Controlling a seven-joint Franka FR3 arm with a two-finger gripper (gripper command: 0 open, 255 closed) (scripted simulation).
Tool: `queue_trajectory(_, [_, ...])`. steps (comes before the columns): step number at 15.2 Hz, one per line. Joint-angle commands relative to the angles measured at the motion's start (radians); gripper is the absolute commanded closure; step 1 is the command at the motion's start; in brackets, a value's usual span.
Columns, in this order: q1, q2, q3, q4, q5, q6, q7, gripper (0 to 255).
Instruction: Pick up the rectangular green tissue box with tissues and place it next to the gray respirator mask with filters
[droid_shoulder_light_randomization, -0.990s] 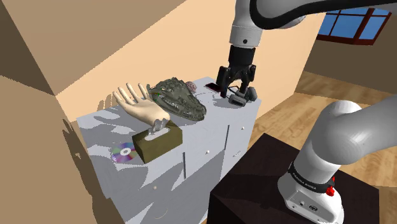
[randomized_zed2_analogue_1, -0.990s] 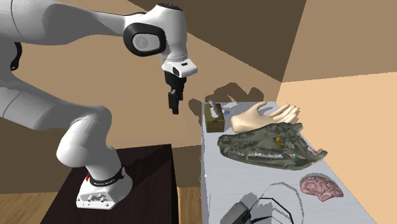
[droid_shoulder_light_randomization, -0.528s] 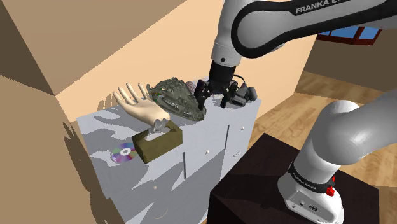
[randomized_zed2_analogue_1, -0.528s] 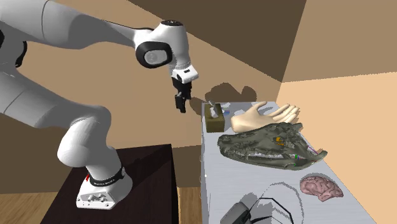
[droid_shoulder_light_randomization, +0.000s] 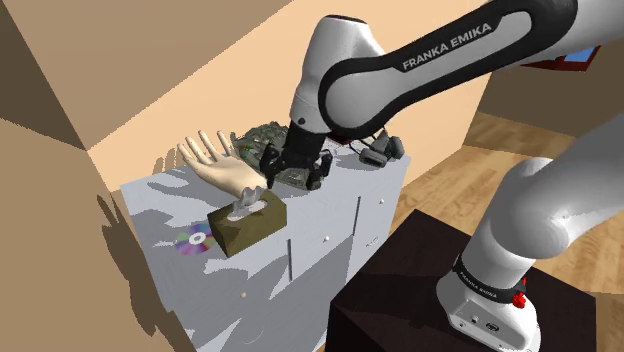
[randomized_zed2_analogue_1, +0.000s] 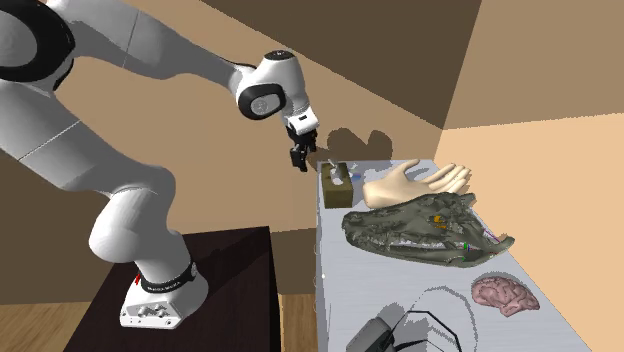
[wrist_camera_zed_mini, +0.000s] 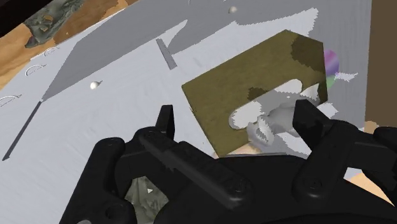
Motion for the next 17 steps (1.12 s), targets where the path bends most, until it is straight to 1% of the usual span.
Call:
queue_trajectory(1, [-0.022,0.072,0.054,0.025,-0.011,0.090,0.068,0])
queue_trajectory(3, [-0.055,0.147,0.111,0.059,-0.048,0.169,0.148,0])
queue_trajectory(5, [-0.102,0.225,0.175,0.099,-0.114,0.242,0.245,0])
queue_trajectory(6, [-0.130,0.265,0.209,0.122,-0.162,0.276,0.304,0])
queue_trajectory(8, [-0.189,0.346,0.272,0.167,-0.289,0.332,0.439,0])
queue_trajectory(11, [-0.211,0.403,0.291,0.174,-0.373,0.369,0.500,0])
queue_trajectory(15, [-0.231,0.485,0.300,0.189,-0.519,0.411,0.606,0])
queue_trajectory(16, [-0.230,0.497,0.296,0.191,-0.543,0.416,0.623,0])
queue_trajectory(17, [-0.228,0.497,0.294,0.191,-0.543,0.416,0.623,0])
